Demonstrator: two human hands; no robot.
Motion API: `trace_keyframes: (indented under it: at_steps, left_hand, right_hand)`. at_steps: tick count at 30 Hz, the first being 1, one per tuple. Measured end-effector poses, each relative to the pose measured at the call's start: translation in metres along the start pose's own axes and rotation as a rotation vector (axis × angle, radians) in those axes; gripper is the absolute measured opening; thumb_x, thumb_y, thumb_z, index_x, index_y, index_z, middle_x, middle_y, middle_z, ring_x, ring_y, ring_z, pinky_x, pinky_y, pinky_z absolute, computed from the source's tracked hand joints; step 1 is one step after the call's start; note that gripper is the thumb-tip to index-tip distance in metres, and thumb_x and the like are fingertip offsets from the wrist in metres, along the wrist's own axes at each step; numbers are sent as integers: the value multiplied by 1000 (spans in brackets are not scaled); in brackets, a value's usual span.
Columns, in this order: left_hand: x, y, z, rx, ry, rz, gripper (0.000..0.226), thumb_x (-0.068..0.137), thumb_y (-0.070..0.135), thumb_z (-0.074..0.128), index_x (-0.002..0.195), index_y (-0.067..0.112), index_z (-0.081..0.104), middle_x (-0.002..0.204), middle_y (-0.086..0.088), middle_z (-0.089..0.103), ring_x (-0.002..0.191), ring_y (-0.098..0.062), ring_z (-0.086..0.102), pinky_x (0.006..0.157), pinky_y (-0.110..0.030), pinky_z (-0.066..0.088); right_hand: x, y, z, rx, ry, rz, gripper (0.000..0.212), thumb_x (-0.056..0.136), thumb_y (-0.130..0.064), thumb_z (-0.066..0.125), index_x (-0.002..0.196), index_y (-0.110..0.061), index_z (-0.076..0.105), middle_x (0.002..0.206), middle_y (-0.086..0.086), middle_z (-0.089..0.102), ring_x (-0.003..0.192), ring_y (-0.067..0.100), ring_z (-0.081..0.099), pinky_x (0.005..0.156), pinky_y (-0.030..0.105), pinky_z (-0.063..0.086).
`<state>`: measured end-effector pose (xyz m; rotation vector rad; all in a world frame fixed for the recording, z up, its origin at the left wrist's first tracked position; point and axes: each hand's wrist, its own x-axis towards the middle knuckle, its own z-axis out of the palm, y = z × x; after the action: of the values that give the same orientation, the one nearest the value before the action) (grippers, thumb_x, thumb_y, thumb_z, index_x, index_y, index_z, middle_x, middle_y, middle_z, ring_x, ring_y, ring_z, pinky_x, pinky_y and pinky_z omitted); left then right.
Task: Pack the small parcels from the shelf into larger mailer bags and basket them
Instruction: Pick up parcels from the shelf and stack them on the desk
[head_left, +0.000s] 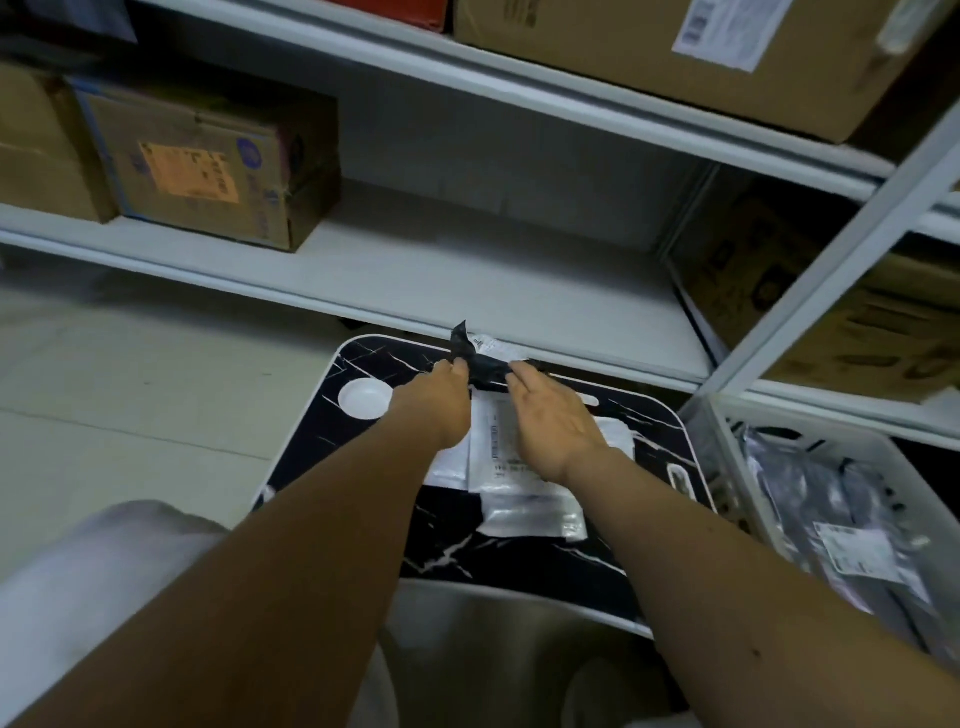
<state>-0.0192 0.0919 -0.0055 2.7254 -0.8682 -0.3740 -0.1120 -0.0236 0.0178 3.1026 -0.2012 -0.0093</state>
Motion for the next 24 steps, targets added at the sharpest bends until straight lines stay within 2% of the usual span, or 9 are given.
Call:
trace_keyframes:
  at_steps: [3, 8, 13, 16, 18, 19, 21, 23, 24]
  left_hand:
    - [-16, 16, 10, -10, -13, 18, 63, 92, 6, 39, 151, 11, 16, 149, -9, 33, 127, -34, 45, 102, -49, 39]
    - [-35, 32, 22, 5, -49, -4, 62, 91, 7, 41, 149, 10, 19, 144, -11, 39, 124, -34, 48, 100, -47, 42]
    - [-42, 44, 27, 129, 113, -39, 43, 92, 13, 46, 134, 9, 38, 131, -12, 44, 117, -29, 48, 90, -39, 45]
    - [-40, 50, 28, 155, 285, -38, 34, 92, 12, 44, 126, 9, 44, 123, -10, 45, 111, -25, 47, 86, -35, 44]
    - [-35, 51, 32, 163, 370, 5, 26, 93, 14, 42, 119, 11, 47, 121, -8, 46, 110, -24, 46, 87, -35, 42]
    - [-31, 51, 36, 168, 398, 41, 25, 94, 17, 40, 117, 13, 48, 125, -7, 47, 114, -24, 46, 90, -36, 41]
    - [-20, 51, 44, 167, 399, 111, 34, 99, 26, 33, 129, 16, 45, 144, -5, 40, 134, -24, 35, 105, -41, 35]
    - [-9, 55, 52, 222, 313, 185, 46, 102, 30, 28, 147, 18, 29, 158, -3, 20, 147, -22, 12, 116, -48, 20]
    - [-5, 57, 56, 276, 246, 222, 51, 102, 31, 29, 151, 19, 21, 160, -2, 14, 149, -22, 5, 118, -50, 15]
  right_hand:
    - [-29, 13, 9, 5, 4, -4, 64, 87, 0, 47, 149, -6, 29, 155, 6, 23, 137, 24, 31, 115, 35, 25]
    - [-72, 35, 28, -4, -111, -45, 69, 89, 2, 46, 153, -6, 21, 162, 4, 9, 147, 23, 13, 121, 34, 14]
    - [-98, 55, 49, -4, -204, -50, 42, 89, -6, 54, 130, -9, 59, 158, 1, 25, 144, 24, 24, 117, 35, 24]
    - [-96, 56, 53, 19, -8, 67, 23, 87, -7, 49, 102, -10, 67, 118, 6, 61, 105, 27, 56, 88, 34, 47]
    - [-89, 54, 54, 87, 211, 217, 18, 88, -8, 49, 99, -10, 64, 100, 6, 61, 91, 26, 55, 74, 31, 43]
    - [-82, 53, 56, 117, 289, 270, 19, 89, -10, 49, 103, -12, 62, 103, 6, 60, 94, 25, 54, 76, 33, 43]
    - [-65, 49, 60, 171, 331, 309, 31, 95, -17, 47, 124, -12, 54, 128, 7, 54, 116, 27, 50, 92, 39, 44]
    - [-50, 45, 66, 245, 178, 310, 51, 102, -31, 36, 149, -13, 29, 158, 6, 24, 146, 25, 20, 115, 45, 27]
    - [-45, 44, 71, 244, 68, 299, 57, 103, -38, 29, 154, -16, 15, 163, 2, 8, 150, 20, 4, 120, 45, 15]
